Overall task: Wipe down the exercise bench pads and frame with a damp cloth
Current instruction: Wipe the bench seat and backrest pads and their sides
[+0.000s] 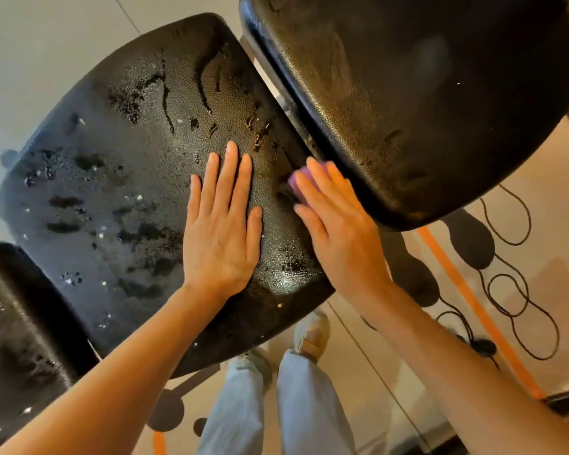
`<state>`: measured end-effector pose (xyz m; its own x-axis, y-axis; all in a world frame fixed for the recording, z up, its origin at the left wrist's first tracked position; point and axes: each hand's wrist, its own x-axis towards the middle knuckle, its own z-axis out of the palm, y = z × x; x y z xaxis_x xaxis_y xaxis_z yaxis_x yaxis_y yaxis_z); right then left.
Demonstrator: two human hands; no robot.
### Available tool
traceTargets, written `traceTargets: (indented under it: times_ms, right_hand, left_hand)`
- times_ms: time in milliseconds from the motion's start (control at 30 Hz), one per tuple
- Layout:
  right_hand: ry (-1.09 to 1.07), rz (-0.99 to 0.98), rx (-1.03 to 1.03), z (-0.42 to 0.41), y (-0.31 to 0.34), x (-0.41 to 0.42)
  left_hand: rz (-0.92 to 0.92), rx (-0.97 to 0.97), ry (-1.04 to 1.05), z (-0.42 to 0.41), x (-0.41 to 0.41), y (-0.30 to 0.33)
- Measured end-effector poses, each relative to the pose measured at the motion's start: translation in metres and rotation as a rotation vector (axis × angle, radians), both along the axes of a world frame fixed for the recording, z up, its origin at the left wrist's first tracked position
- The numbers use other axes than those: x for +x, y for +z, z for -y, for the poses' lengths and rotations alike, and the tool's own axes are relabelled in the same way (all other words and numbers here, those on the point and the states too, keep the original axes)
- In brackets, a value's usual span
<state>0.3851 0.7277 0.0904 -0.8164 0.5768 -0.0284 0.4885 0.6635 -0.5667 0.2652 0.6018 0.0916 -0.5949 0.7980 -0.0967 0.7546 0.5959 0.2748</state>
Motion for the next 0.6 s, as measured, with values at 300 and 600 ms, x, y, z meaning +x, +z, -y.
traceTargets:
  times_ms: [300,600]
  right_hand:
    - [0.075,0.071,0.133,0.018,0.010,0.050]
    - [0.100,0.030,0.064,0.027,0.012,0.071]
  left_hand:
    - [0.004,0.084,-0.005,0.002,0.000,-0.003]
    - [0.165,0.246,-0.002,0.012,-0.013,0.005]
